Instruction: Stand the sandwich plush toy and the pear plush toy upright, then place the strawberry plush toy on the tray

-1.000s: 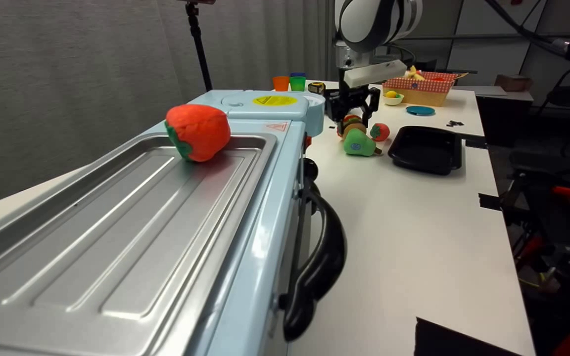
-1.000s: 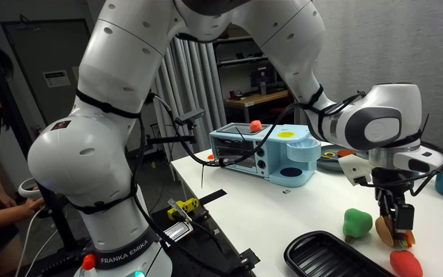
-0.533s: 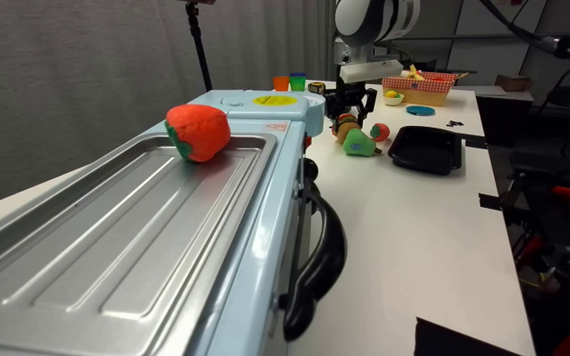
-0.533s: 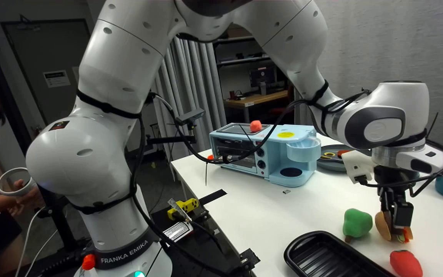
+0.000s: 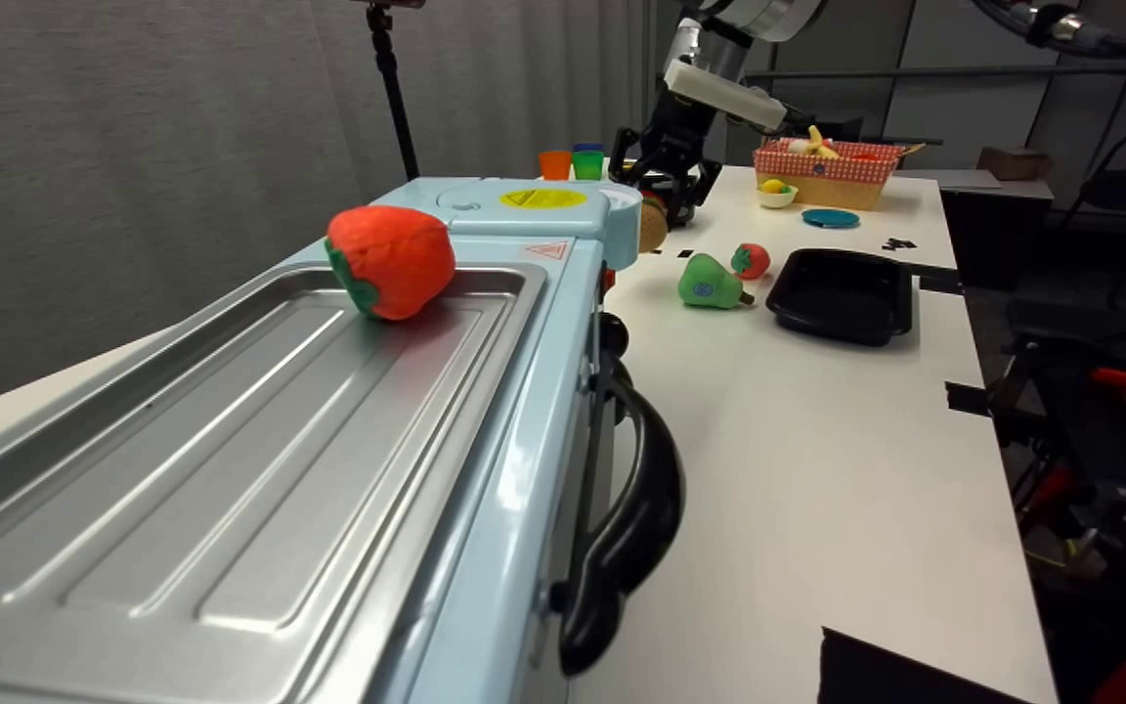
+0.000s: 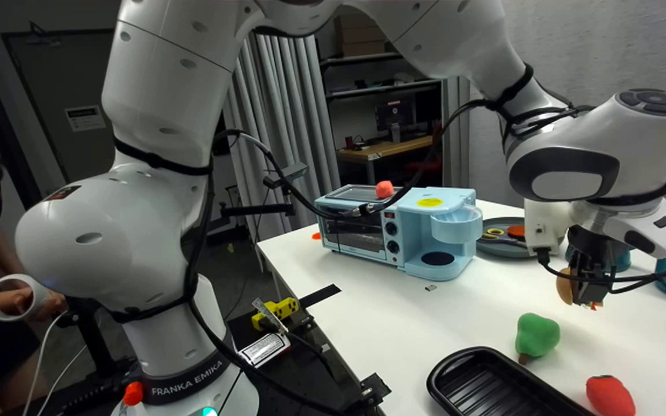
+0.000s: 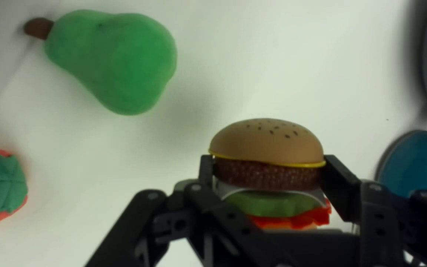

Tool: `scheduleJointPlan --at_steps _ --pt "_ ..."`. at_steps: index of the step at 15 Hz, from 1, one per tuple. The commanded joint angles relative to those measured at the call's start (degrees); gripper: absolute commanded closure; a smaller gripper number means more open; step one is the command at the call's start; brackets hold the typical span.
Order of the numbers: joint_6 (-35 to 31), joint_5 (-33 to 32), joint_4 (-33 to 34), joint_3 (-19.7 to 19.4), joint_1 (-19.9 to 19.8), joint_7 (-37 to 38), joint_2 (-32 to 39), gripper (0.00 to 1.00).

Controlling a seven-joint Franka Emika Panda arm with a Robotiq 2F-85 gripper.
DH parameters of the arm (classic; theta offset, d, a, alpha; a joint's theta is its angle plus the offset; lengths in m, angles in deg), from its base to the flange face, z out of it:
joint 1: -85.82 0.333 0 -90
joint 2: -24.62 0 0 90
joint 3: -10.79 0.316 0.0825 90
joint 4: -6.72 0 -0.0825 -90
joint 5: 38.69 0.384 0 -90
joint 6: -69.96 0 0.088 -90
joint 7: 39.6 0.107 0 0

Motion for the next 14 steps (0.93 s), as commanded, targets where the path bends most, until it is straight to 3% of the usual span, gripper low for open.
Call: scheduleJointPlan --at_steps 1,4,7,14 --pt "3.21 14.50 1.12 4.53 -5.32 -11.19 0.23 0.53" --pt "8.69 26.27 2.28 3.87 -5.78 -18.55 2.45 0.53" --pt "17.60 34.14 3.04 1.00 -4.82 -21.95 5.12 0.53" --pt "37.64 37.58 5.19 -6.44 -3.78 -16.65 9.41 0.53"
